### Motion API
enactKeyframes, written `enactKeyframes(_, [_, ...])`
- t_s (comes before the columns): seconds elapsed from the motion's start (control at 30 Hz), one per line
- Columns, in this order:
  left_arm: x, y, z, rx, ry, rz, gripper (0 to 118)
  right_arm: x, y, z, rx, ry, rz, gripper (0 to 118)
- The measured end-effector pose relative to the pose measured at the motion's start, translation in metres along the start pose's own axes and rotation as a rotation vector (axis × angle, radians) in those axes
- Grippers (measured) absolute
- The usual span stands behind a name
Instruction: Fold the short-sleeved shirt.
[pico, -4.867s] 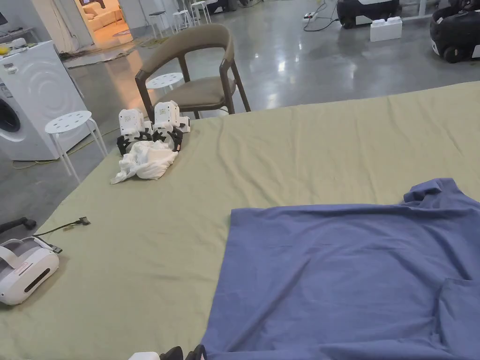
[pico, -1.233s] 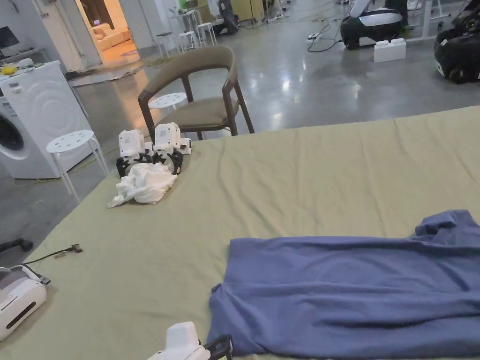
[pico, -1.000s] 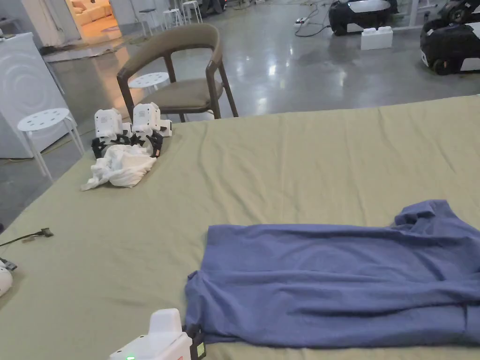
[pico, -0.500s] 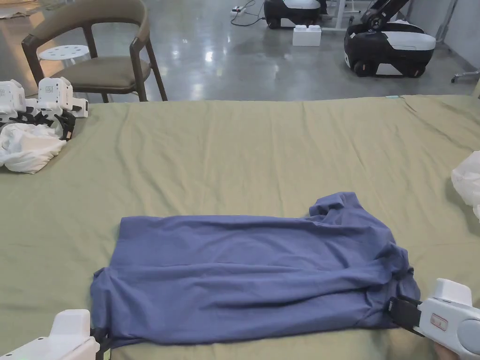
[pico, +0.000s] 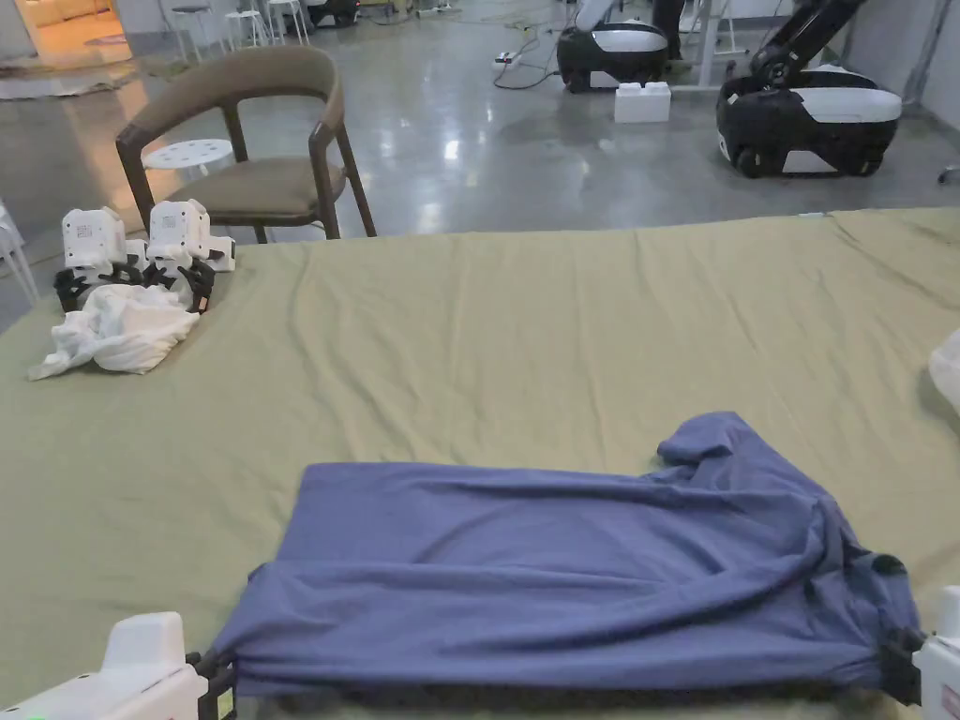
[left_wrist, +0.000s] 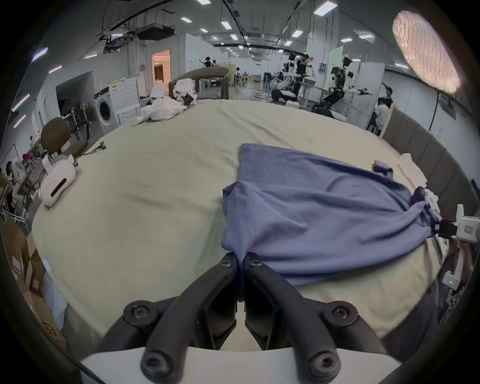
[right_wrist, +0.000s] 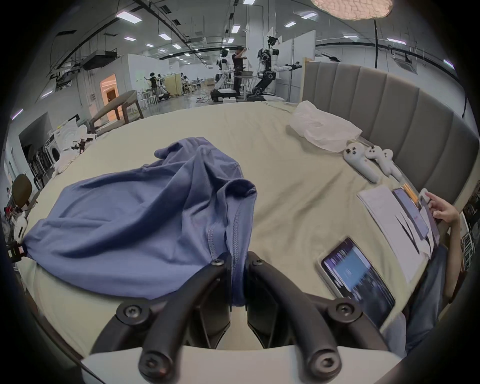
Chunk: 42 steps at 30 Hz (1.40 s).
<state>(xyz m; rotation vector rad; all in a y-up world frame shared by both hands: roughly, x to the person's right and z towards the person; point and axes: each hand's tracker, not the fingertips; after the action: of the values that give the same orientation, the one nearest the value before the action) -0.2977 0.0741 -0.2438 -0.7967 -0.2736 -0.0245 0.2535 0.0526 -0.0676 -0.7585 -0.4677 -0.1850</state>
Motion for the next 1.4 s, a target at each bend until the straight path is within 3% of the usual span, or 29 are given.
enactKeyframes(0.17, [-0.01,-0.058,0.045,-0.043,-0.043,-0.018,0,0.027,-0.054,0.044,-0.024,0.026,-0.045,5])
enactKeyframes(0.33, [-0.011,-0.101,0.058,-0.071,-0.057,-0.005,0,0.032,-0.082,0.064,-0.052,0.039,-0.029,6])
enactKeyframes(0.37, [-0.01,-0.104,0.06,-0.033,-0.082,0.002,7,0.03,-0.082,0.064,-0.051,0.05,-0.018,8])
enactKeyframes(0.4, [-0.009,-0.105,0.063,0.0,-0.053,-0.017,23,0.027,-0.08,0.065,-0.043,0.029,0.013,20])
enactKeyframes(0.43, [-0.007,-0.106,0.063,0.004,-0.016,-0.047,57,0.024,-0.079,0.067,-0.04,-0.009,0.052,47])
enactKeyframes(0.47, [-0.005,-0.106,0.065,0.012,0.006,-0.068,81,0.023,-0.078,0.071,-0.026,-0.032,0.08,62])
enactKeyframes(0.5, [-0.005,-0.105,0.07,0.03,0.005,-0.075,93,0.022,-0.076,0.078,0.003,-0.003,0.081,66])
enactKeyframes(0.63, [0.002,-0.089,0.109,0.189,-0.036,-0.067,93,0.019,-0.072,0.115,0.109,0.083,0.045,66])
enactKeyframes(0.87, [0.053,-0.074,0.182,0.425,-0.056,-0.094,88,-0.021,-0.076,0.177,0.302,0.287,-0.039,66])
enactKeyframes(0.93, [0.071,-0.076,0.197,0.465,-0.033,-0.136,70,-0.034,-0.076,0.187,0.326,0.327,-0.025,61])
enactKeyframes(0.97, [0.079,-0.074,0.203,0.463,-0.043,-0.153,61,-0.038,-0.076,0.191,0.324,0.326,-0.021,53])
enactKeyframes(1.0, [0.084,-0.074,0.208,0.466,-0.045,-0.161,53,-0.043,-0.075,0.196,0.333,0.335,-0.014,39])
enactKeyframes(1.03, [0.089,-0.074,0.213,0.471,-0.043,-0.162,41,-0.047,-0.073,0.2,0.342,0.342,-0.005,17])
enactKeyframes(1.07, [0.092,-0.075,0.217,0.475,-0.048,-0.163,32,-0.049,-0.072,0.202,0.348,0.346,-0.002,7])
enactKeyframes(1.1, [0.092,-0.073,0.22,0.482,-0.061,-0.158,20,-0.051,-0.072,0.205,0.354,0.351,0.004,5])
enactKeyframes(1.17, [0.093,-0.073,0.226,0.488,-0.083,-0.132,16,-0.052,-0.07,0.208,0.367,0.347,0.009,4])
enactKeyframes(1.23, [0.091,-0.071,0.23,0.514,-0.102,-0.094,0,-0.053,-0.069,0.209,0.359,0.359,0.038,0])
enactKeyframes(1.4, [0.085,-0.069,0.226,0.49,-0.112,-0.09,0,-0.06,-0.072,0.209,0.359,0.336,0.114,0])
